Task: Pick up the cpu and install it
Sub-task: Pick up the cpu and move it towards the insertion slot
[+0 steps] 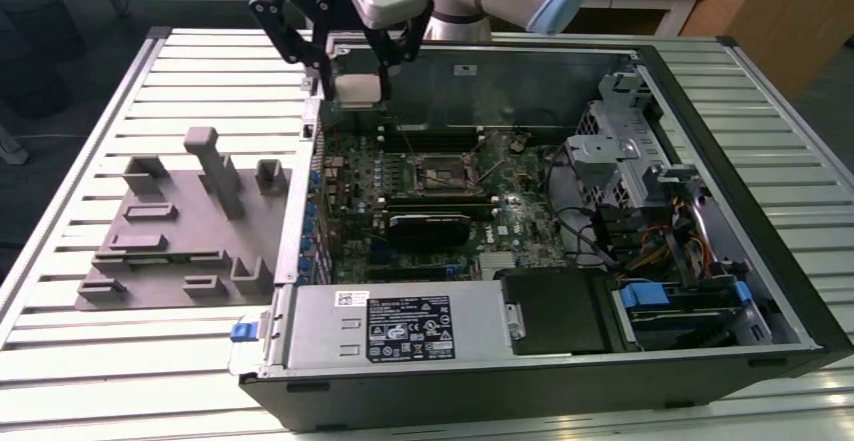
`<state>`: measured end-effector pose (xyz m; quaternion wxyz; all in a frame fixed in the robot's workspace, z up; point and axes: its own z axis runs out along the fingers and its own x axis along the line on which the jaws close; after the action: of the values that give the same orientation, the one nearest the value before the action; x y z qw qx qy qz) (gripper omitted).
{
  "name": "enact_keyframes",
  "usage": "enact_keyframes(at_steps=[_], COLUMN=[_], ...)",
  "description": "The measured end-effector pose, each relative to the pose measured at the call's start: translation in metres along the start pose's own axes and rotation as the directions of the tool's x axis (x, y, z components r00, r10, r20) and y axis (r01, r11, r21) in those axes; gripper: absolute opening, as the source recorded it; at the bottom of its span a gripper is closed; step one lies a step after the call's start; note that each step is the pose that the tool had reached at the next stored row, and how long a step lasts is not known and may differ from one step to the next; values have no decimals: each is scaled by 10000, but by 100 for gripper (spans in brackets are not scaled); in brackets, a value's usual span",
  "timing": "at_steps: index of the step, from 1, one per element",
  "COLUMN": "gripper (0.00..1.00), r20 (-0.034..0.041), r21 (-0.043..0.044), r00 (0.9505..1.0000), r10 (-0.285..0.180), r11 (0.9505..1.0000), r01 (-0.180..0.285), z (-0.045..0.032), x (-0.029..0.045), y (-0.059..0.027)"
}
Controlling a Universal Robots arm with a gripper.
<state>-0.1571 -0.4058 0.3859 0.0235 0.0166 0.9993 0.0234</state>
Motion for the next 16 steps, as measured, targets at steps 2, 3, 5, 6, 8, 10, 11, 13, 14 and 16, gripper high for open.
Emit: enact_keyframes(at_steps=[2,3,5,6,8,10,11,13,14,16], gripper=[54,54,54,54,54,54,54,54,54,54], r20=[-5,-8,-11,-13,-21,-26,-29,-34,-36,-41], r21=[1,1,0,0,2,2,2,1,1,2], r00=[10000,10000,10000,10000,10000,10000,10000,10000,10000,10000], r10=[0,0,1,1,1,1,2,2,2,2], r11=[10000,10000,10000,10000,10000,10000,10000,10000,10000,10000], r01=[0,0,-1,-1,-1,-1,-2,-2,-2,-2], z=[24,37,64,78,105,131,144,172,186,213], x=[-24,-36,-59,-70,-95,-122,-136,-161,-173,-200], y=[-1,-1,-1,-1,-1,-2,-2,-2,-2,-3])
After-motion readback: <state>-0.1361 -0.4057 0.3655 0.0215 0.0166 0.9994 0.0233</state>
